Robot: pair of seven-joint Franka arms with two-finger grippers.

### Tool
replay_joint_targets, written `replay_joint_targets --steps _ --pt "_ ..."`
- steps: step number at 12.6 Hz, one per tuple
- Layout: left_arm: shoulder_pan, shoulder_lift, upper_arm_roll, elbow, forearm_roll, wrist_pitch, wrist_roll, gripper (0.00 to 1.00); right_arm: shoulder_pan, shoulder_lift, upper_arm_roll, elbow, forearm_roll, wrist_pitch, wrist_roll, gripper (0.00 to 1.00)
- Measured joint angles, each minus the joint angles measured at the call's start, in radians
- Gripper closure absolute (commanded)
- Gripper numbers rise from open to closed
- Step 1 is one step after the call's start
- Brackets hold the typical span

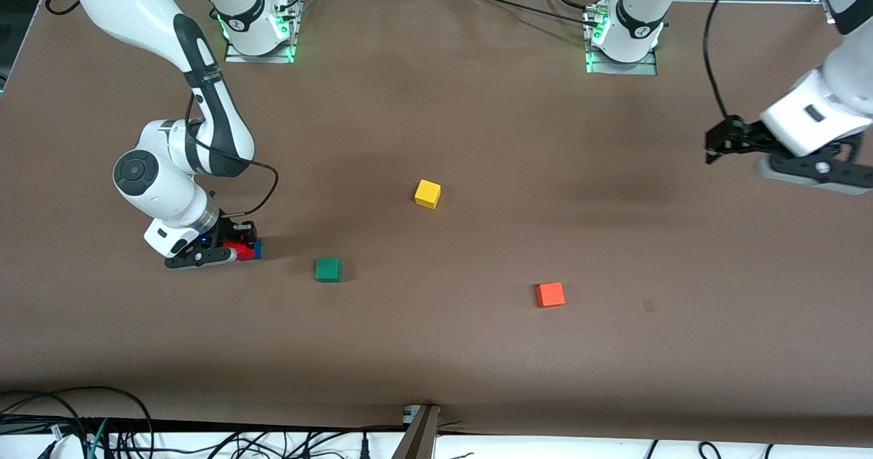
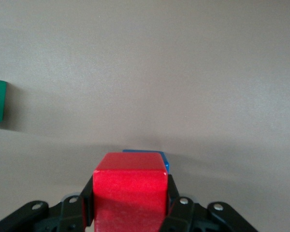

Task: Pass red block to right arm, stack on blue

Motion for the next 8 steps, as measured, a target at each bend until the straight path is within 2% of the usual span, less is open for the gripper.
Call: replay_joint_targets --steps 1,3,4,5,6,8 --pt "-0.001 -0.042 0.005 -0.068 0.0 0.021 -0.037 0.0 0.0 0.0 0.0 -0.001 0.0 0.0 0.0 1.0" --pt "-0.012 -0.086 0.004 -0.118 0.0 0.001 -0.074 0.0 0.0 0.0 0.0 -0.003 0.0 0.001 0.0 0.98" --pt "-0.013 -0.09 0.003 -0.116 -0.004 -0.019 -0.084 0.0 0.0 0.0 0.0 -0.005 0.0 0.001 0.0 0.86" --pt "-0.014 -0.088 0.003 -0.113 -0.008 -0.025 -0.087 0.0 0.0 0.0 0.0 -0.007 0.0 0.001 0.0 0.38" --pt "-0.014 -0.084 0.003 -0.11 -0.01 -0.025 -0.089 0.0 0.0 0.0 0.0 -0.008 0.0 0.001 0.0 0.0" --pt "-0.014 -0.076 0.002 -0.087 -0.011 -0.033 -0.094 0.0 0.0 -0.001 0.0 -0.007 0.0 0.003 -0.002 0.0"
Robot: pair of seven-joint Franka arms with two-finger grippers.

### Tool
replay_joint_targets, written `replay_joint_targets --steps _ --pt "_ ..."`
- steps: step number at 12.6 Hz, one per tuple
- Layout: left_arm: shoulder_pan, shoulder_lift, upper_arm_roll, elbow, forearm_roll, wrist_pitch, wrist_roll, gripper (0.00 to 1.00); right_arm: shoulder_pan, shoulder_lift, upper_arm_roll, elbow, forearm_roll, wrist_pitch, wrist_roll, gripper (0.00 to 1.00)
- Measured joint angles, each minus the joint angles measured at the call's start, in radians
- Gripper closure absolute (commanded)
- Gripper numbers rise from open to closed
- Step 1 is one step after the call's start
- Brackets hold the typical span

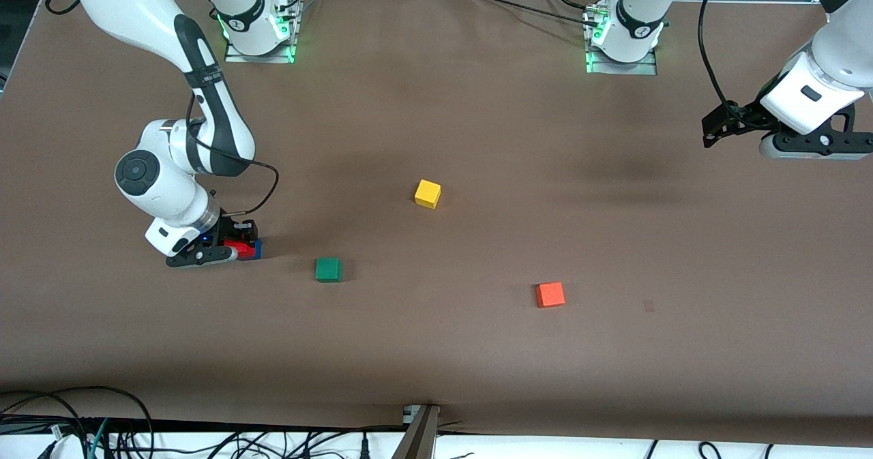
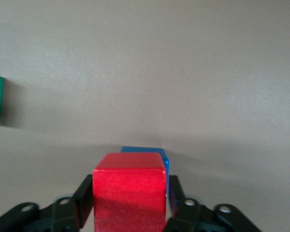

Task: Pass red block to right arm, stack on blue
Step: 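Open the right gripper and lift it off the stacked cubes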

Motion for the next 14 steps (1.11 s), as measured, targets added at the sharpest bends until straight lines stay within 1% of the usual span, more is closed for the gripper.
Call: replay_joint_targets --steps 3,5,7,9,12,14 --pt "-0.001 0.001 -0.003 0.056 0.0 -0.056 -0.002 0.0 0.0 -0.006 -0.001 0.018 0.0 -0.004 -0.002 0.0" --pt "-0.001 0.008 -0.004 0.062 -0.017 -0.072 -0.002 0.0 -0.001 -0.015 -0.005 0.069 -0.001 -0.081 -0.002 0.0" --pt "-0.003 0.046 -0.005 0.075 -0.037 -0.071 -0.003 0.0 -0.003 -0.029 -0.01 0.158 -0.001 -0.236 -0.002 0.0" --pt "-0.007 0.088 -0.005 0.109 -0.039 -0.067 -0.003 0.0 -0.005 -0.043 -0.018 0.242 -0.001 -0.389 -0.002 0.0" --pt "-0.007 0.115 -0.001 0.15 -0.038 -0.067 -0.002 0.0 -0.007 -0.054 -0.042 0.382 -0.001 -0.641 -0.002 0.0" --pt "-0.006 0.123 0.003 0.182 -0.038 -0.068 -0.002 0.0 -0.006 -0.055 -0.059 0.462 -0.001 -0.776 -0.001 0.0"
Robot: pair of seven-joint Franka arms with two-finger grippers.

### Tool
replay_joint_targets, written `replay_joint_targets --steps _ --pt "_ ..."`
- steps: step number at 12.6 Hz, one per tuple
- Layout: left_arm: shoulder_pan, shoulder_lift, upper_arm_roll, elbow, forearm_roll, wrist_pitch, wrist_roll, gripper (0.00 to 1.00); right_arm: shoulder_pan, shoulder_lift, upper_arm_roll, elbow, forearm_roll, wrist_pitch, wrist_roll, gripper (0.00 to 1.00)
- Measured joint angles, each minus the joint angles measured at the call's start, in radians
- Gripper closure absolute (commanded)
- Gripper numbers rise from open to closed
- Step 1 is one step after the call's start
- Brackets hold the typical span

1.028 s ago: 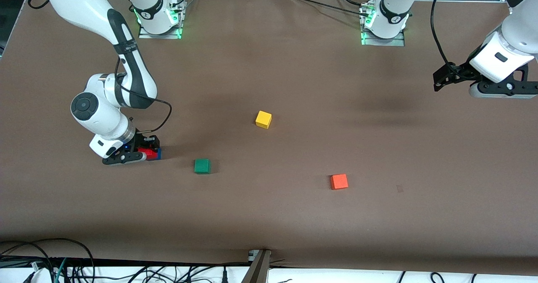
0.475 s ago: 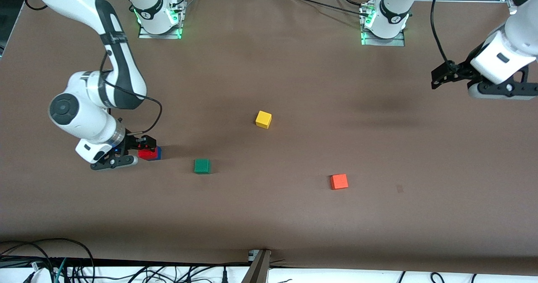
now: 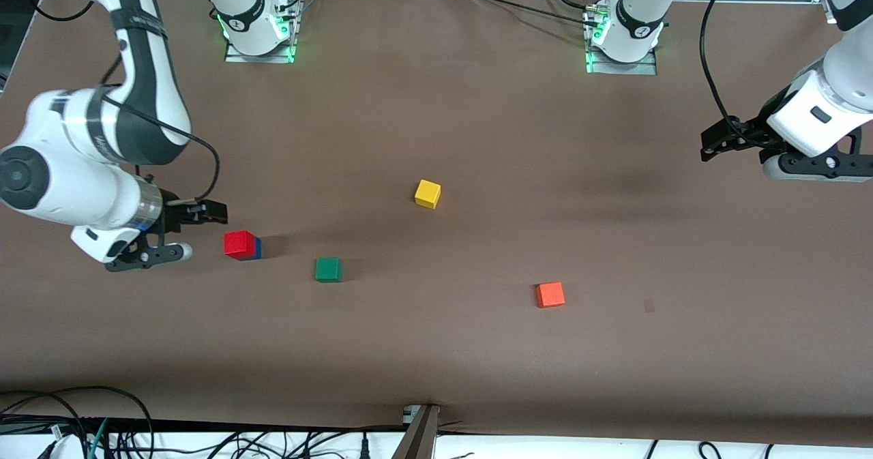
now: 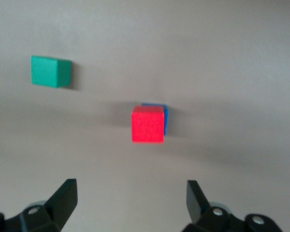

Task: Pass red block to right arm, stack on blue

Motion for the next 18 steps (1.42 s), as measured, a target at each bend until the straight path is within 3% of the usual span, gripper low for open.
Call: replay_joint_targets --steps 5,9,12,18 --pt "0.033 0.013 0.009 0.026 0.002 -0.003 0.001 0.0 -0.032 -0.075 -0.019 0.112 -0.041 -0.233 0.001 0.0" --pt "0.03 0.024 -0.003 0.028 0.006 -0.005 0.014 0.0 -0.145 -0.221 0.066 0.105 -0.104 -0.3 0.0 0.0" --pt "0.027 0.024 -0.005 0.029 0.006 -0.009 0.015 0.0 -0.169 -0.312 0.082 0.09 -0.158 -0.338 0.0 0.0" --pt "0.027 0.024 -0.005 0.03 0.007 -0.011 0.015 0.0 -0.207 -0.364 0.108 0.024 -0.173 -0.383 0.0 0.0"
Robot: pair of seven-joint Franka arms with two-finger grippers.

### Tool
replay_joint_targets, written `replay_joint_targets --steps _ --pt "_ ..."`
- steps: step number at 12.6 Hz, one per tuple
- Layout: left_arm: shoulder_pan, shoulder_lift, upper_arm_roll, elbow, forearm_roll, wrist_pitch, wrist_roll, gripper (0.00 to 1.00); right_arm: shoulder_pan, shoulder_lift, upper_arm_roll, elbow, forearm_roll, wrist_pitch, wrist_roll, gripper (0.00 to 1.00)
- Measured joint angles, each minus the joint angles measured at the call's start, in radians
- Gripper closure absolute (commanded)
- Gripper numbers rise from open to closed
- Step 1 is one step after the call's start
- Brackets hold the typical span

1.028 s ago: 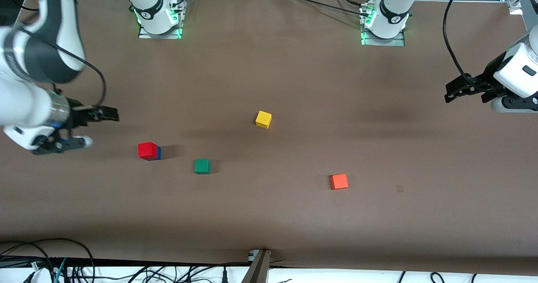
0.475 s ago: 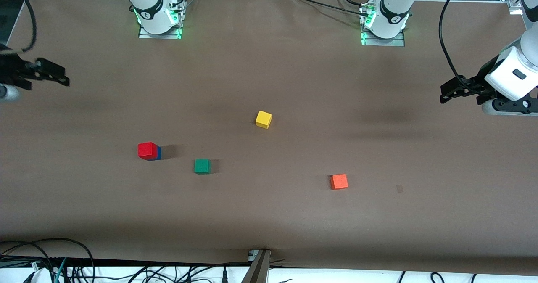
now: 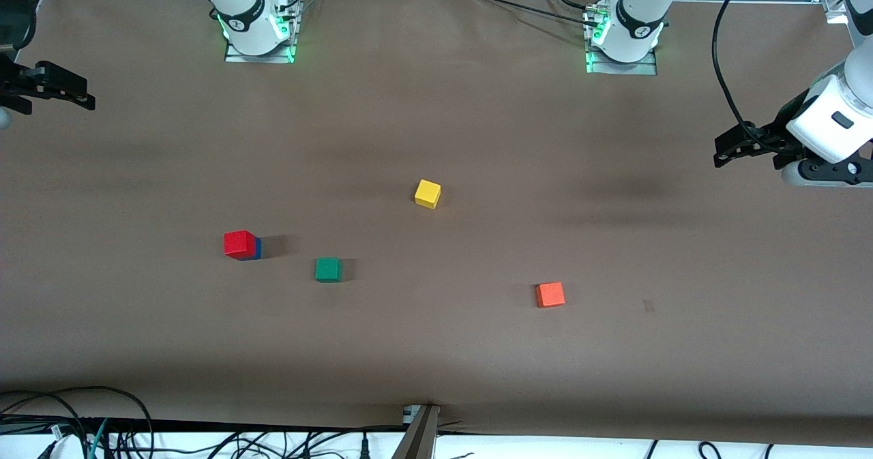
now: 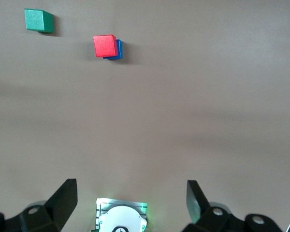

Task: Pass red block to right arm, stack on blue

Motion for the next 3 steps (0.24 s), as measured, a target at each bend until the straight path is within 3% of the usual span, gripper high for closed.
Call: replay_joint_targets --steps 3 --pt "0.0 0.0 0.0 0.001 0.0 -0.001 0.0 0.0 0.001 0.02 0.011 0.004 -0.004 0.001 0.0 0.0"
